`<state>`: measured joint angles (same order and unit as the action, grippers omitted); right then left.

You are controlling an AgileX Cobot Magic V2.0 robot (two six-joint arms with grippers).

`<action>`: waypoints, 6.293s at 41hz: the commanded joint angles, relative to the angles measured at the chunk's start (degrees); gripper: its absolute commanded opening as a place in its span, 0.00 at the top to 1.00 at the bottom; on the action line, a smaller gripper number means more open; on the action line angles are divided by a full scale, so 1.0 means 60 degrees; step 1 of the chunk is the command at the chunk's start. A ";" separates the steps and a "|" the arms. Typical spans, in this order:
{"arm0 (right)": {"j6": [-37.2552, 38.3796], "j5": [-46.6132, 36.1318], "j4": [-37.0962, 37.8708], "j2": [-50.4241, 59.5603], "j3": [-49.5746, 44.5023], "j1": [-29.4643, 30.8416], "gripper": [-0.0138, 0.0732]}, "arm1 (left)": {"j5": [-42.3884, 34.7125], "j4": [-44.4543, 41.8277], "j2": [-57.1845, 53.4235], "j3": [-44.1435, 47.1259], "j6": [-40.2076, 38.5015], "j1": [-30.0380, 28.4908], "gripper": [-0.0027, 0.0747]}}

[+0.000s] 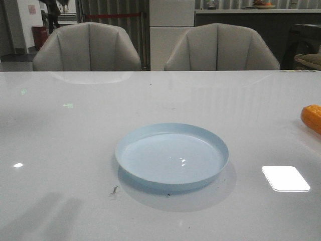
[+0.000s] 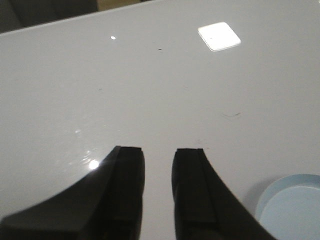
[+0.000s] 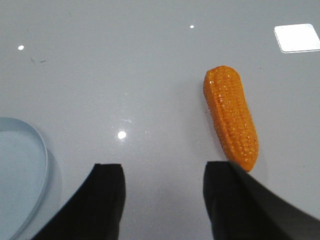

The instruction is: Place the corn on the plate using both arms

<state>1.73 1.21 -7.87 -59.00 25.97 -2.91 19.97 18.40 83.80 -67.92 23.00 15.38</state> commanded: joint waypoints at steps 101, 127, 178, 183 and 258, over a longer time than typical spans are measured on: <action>-0.1015 0.7819 0.1699 -0.9116 1.0882 0.0498 0.47 | -0.4627 0.0380 -0.7294 0.7122 -0.0045 -0.0833 0.64; -0.2805 0.8804 0.0416 -0.9146 1.2355 -0.4117 0.47 | -0.4627 0.0380 -0.7294 0.7122 -0.0045 -0.0833 0.64; -0.2638 0.9329 0.0430 -0.9229 1.3758 -0.4298 0.26 | -0.4627 0.0380 -0.7294 0.7122 -0.0045 -0.0833 0.64; -0.2086 0.9627 0.0372 -0.8758 1.3992 -0.3388 0.27 | -0.4627 0.0380 -0.7294 0.7122 -0.0045 -0.0833 0.64; -0.2503 0.1970 -0.0572 0.2450 0.0536 0.0738 0.27 | -0.4627 0.0380 -0.7294 0.7122 -0.0045 -0.0833 0.64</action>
<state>-12.65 17.34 -10.72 -44.89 27.63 1.16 -2.83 20.25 40.26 -23.42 23.10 10.38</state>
